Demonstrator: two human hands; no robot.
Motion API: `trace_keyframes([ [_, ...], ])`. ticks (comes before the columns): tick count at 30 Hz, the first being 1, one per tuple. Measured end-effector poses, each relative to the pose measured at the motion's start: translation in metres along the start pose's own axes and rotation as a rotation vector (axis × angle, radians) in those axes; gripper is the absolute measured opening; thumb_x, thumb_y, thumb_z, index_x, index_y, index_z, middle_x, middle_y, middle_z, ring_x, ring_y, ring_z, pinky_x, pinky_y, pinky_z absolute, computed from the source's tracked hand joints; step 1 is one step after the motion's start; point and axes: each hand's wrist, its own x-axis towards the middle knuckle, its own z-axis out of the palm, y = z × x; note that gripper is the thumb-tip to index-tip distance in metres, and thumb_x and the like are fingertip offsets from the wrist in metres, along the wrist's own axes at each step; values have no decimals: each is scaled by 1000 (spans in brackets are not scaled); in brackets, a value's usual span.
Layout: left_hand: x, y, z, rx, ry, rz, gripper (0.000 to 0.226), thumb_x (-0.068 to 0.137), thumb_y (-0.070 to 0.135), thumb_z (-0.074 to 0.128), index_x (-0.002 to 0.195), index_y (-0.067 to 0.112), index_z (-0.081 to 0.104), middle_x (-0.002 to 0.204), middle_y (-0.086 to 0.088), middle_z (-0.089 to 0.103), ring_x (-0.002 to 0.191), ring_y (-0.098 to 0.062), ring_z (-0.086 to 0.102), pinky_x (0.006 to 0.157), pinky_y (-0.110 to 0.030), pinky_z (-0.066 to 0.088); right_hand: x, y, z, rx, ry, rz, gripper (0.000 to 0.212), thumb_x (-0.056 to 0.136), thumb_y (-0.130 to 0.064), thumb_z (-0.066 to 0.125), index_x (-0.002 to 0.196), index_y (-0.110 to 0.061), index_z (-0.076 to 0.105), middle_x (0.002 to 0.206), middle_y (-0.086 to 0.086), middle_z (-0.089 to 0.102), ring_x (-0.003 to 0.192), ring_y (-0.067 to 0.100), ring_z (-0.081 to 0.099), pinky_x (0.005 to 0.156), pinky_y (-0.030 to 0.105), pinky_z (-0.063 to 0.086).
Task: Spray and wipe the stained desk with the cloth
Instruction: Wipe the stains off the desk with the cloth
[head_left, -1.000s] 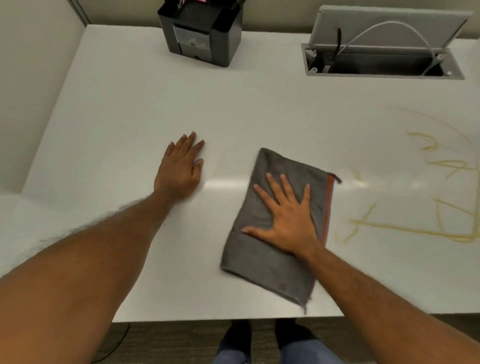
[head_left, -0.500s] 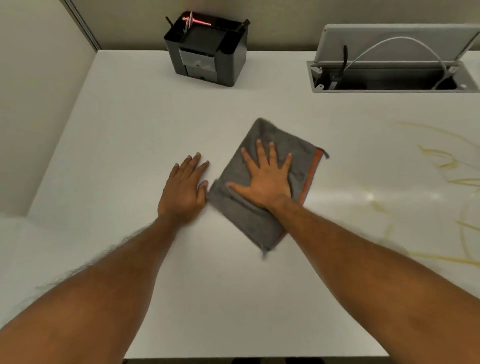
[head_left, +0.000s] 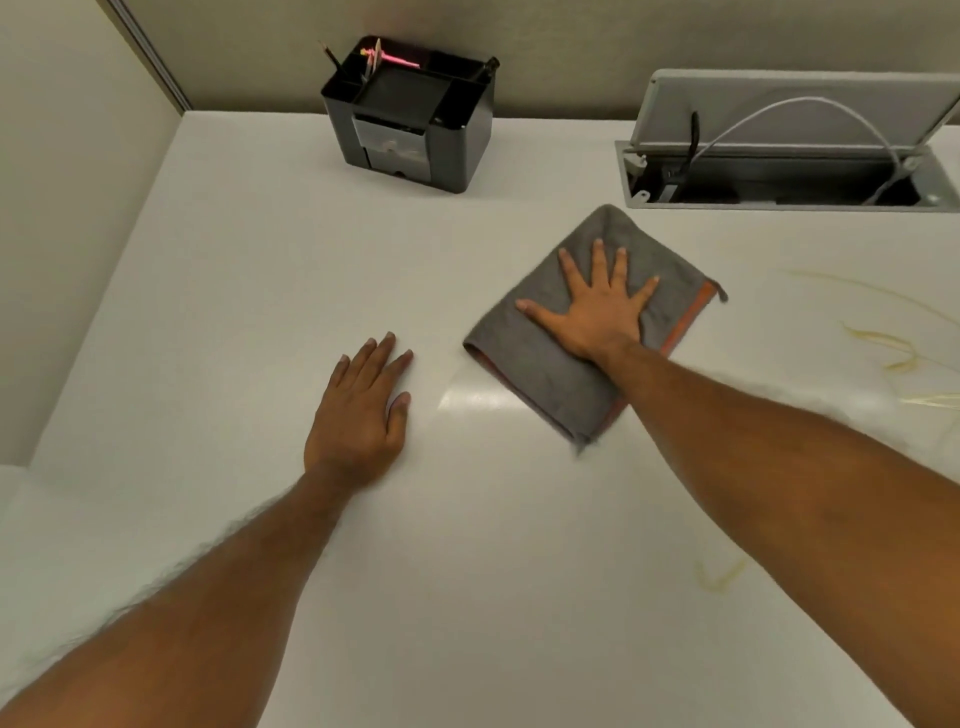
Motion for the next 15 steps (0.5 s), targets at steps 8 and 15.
trace_keyframes([
  [8, 2, -1, -1, 17, -9, 8, 54, 96, 32, 36, 149, 21, 40, 161, 0, 28, 149, -19, 23, 123, -40, 14, -27, -62, 15, -43, -28, -226, 106, 67, -96, 8, 156, -39, 0, 167, 7, -9, 152, 37, -12, 108, 77, -7],
  [15, 2, 1, -3, 44, -51, -5, 55, 97, 35, 30, 150, 23, 36, 162, 3, 25, 150, -18, 19, 123, -38, 11, -136, 33, 36, -79, 93, -510, 98, 72, -97, 28, 154, -46, 14, 167, -5, 6, 154, 26, -2, 111, 74, 4],
])
